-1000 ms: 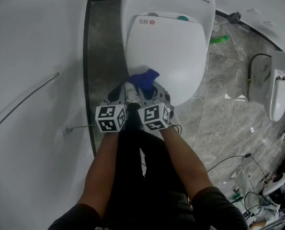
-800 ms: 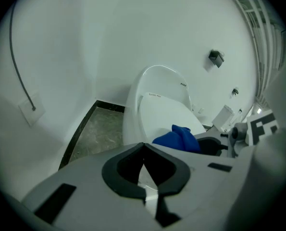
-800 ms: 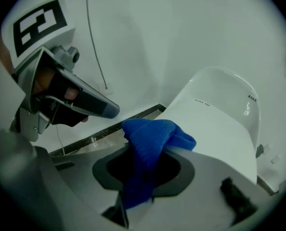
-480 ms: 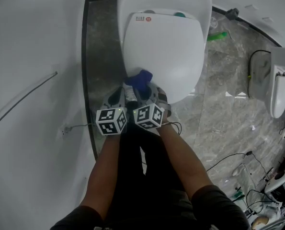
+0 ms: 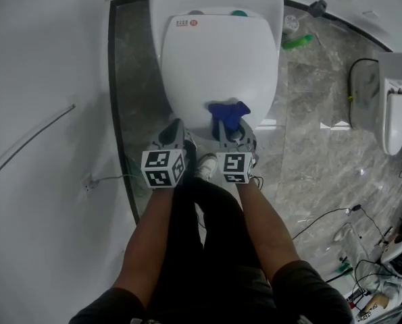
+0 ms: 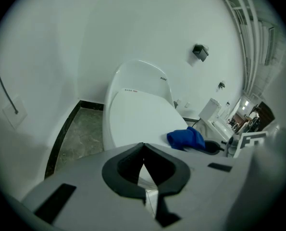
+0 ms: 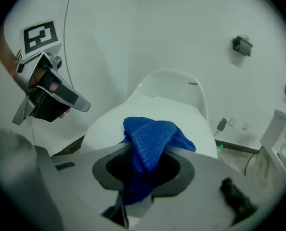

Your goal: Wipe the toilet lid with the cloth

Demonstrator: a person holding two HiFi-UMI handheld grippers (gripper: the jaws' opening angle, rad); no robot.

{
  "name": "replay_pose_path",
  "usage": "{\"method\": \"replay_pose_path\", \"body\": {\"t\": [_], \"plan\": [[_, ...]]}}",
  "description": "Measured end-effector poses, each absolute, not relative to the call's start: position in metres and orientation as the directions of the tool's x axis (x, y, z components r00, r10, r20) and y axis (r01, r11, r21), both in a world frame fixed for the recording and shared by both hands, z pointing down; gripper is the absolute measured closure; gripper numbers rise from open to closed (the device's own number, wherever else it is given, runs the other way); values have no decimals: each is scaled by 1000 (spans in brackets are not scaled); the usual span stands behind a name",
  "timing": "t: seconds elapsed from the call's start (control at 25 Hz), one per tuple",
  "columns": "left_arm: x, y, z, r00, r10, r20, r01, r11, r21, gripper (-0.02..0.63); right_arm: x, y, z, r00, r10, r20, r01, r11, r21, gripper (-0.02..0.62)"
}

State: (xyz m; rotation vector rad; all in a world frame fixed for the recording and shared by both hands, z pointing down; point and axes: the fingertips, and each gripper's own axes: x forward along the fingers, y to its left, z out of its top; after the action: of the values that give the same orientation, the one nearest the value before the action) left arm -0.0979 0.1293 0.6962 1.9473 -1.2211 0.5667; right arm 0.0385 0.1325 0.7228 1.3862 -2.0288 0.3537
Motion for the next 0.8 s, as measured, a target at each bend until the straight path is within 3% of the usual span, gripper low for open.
{"method": "replay_pose_path", "body": {"t": [0.44,0.64,0.8], "plan": [[-71,148,697,470,-541,698,-882,-313,353,595,155,160,740,-2,-760,650,-996,56,63,494],[-67,148,688,479,-543,689,-875,-359,325,595,172,159,733,19,-741,671,-997,36,67,494],[-74,145,655,466,-579,669,-879,-387,277,595,148,153,659,-59,-828,557,-996,90,28,492]]}}
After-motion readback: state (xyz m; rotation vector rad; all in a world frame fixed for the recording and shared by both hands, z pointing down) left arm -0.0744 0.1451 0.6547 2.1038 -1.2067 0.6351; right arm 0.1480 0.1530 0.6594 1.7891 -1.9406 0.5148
